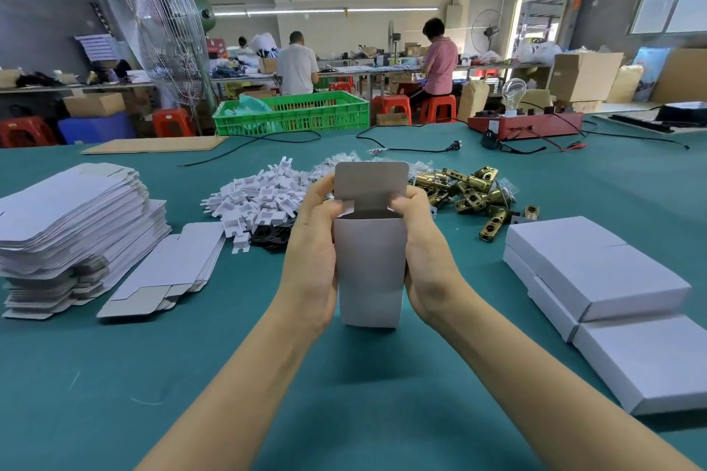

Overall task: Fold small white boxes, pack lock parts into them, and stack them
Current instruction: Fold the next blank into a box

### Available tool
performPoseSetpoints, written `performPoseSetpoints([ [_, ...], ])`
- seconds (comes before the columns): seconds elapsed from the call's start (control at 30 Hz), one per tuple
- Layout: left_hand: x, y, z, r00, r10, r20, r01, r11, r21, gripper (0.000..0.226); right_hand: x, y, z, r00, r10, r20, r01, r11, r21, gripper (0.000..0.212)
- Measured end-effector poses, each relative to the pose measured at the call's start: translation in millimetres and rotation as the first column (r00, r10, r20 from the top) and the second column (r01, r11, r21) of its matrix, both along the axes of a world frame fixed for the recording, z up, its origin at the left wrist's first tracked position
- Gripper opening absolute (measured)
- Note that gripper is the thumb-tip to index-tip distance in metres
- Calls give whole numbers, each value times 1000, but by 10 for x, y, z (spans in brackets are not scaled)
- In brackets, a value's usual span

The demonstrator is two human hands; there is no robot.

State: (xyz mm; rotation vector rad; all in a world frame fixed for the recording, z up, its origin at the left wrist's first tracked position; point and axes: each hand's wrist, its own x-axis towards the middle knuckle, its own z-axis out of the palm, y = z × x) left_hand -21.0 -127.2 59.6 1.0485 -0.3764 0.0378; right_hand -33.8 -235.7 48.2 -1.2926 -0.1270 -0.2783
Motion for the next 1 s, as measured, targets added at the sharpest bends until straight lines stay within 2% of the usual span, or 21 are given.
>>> performPoseSetpoints([
  [0.1, -12, -25, -7, 999, 34, 24, -34, 999, 25, 44, 0, -13, 62, 998, -34, 58, 34, 999, -1, 16],
  [0.27, -11, -19, -11, 998, 55, 19, -56, 998, 30, 40, -51, 17, 109, 985, -71, 157, 68, 997, 23, 42],
  [0.33, -9, -2, 3, 999, 49, -3, -49, 999, 21, 38, -68, 37, 113, 983, -77, 167, 68, 996, 54, 46],
  [0.57, -40, 3, 35, 997, 81, 6, -81, 996, 25, 44, -105, 28, 109, 983, -44, 181, 24, 993, 112, 27],
  [0.67, -53, 15, 21, 997, 70, -27, -69, 997, 27, 37, -107, 27, 81, 980, -25, 195, 13, 998, 61, 23],
  [0.83, -77, 31, 15, 999, -17, -47, 17, 1000, -5, 22, -103, 29, 75, 974, -66, 216, 77, 996, -41, 29],
  [1.0, -58, 25, -10, 999, 40, 11, -41, 998, 57, 16, -87, 6, 53, 979, -91, 180, 104, 992, -66, 18],
])
